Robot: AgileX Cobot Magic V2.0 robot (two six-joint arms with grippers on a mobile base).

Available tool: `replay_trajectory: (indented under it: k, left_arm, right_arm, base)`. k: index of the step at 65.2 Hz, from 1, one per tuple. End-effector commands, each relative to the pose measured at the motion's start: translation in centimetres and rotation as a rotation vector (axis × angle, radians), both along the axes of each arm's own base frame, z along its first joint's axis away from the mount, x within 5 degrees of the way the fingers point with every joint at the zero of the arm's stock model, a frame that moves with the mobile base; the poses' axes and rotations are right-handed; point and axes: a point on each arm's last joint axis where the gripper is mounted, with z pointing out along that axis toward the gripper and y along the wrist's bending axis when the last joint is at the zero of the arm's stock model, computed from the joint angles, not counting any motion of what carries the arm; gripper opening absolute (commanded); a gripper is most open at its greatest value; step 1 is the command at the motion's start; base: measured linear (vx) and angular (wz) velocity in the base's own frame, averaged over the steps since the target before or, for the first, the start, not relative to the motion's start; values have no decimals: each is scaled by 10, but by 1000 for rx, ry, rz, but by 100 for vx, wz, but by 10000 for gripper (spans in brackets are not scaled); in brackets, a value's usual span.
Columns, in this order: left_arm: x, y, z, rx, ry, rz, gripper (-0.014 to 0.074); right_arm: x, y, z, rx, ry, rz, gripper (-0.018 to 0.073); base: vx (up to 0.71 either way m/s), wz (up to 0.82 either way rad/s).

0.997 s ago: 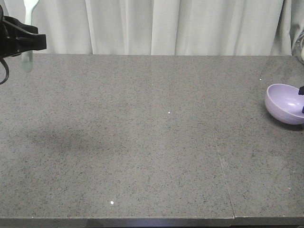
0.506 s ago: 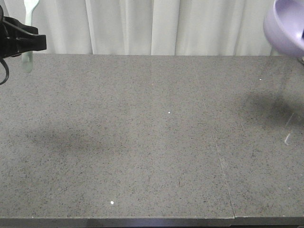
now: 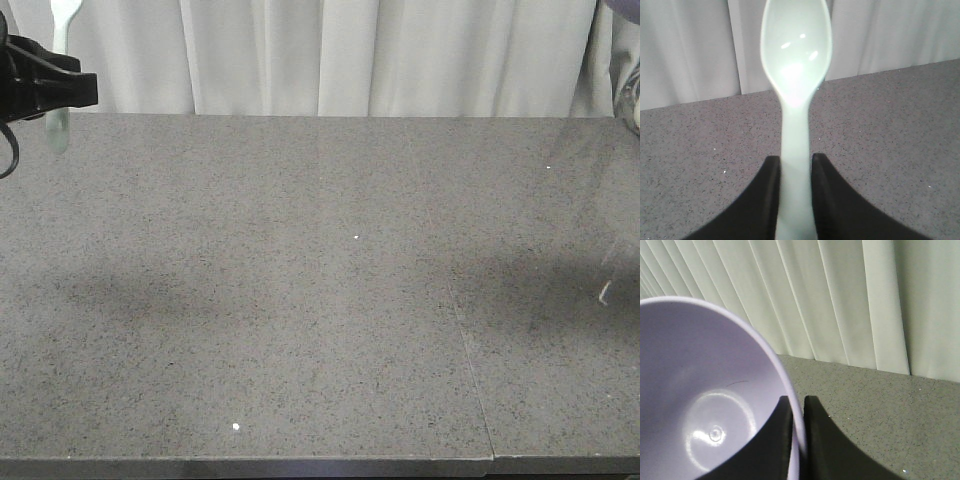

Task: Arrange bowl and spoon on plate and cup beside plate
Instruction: 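Lift the lavender bowl off the counter with the right gripper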

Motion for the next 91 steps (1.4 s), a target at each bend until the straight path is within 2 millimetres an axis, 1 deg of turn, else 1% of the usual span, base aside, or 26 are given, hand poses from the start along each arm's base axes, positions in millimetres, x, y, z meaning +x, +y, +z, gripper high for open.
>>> replay_trajectory:
  k: [1,91]
  left_arm:
    - [-8,0,23,-41,-115,-2,-7]
    - [-8,0,23,-41,-115,-2,-7]
  right_arm:
    - [-16,10,19,14,-78,45,-5]
    - [-17,11,19,15,-79,46,-5]
  base:
    - [0,0]
    - [0,0]
